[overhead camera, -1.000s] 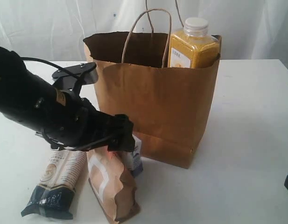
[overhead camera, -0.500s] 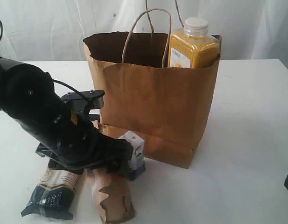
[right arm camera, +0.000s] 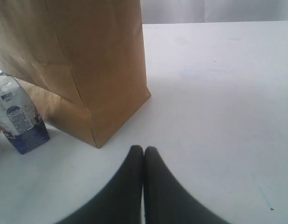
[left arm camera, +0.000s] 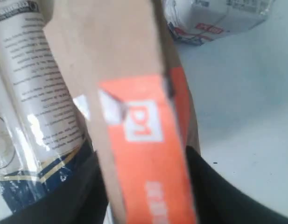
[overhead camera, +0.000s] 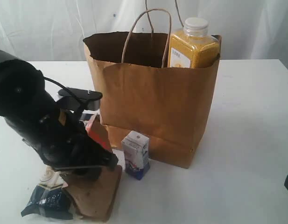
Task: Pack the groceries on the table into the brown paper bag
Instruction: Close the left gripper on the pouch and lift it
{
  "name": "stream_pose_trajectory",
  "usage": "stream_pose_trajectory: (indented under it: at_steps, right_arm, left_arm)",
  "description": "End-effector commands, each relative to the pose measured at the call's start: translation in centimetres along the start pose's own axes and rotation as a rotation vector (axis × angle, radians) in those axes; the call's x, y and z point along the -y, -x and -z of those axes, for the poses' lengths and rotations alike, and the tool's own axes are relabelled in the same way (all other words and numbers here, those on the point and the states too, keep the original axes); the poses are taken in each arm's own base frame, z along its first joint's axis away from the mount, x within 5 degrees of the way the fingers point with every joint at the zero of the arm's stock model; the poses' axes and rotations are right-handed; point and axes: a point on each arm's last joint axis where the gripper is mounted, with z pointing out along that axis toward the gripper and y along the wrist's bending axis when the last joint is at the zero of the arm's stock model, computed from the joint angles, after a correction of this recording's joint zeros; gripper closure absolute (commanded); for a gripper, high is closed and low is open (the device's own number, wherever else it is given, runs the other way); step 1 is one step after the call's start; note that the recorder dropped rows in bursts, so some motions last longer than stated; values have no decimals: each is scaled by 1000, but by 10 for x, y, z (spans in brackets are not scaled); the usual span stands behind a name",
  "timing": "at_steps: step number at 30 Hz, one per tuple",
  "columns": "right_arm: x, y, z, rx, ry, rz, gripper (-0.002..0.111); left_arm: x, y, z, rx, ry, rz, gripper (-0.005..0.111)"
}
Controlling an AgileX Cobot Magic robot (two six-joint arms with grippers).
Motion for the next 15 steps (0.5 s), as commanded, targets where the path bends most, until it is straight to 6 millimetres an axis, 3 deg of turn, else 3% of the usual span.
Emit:
stream_pose_trajectory:
  at_steps: [1, 7, 15]
  right_arm:
    - [1, -1, 0, 5, -9, 3, 108]
    - [1, -1, 0, 5, -9, 3, 108]
    - [1, -1, 0, 5, -9, 3, 108]
  left_arm:
    - [-1, -11, 40, 87, -18, -29, 107]
    - [-4, -18, 98, 216, -12, -69, 107]
    - [-4, -3, 204, 570, 33, -115, 107]
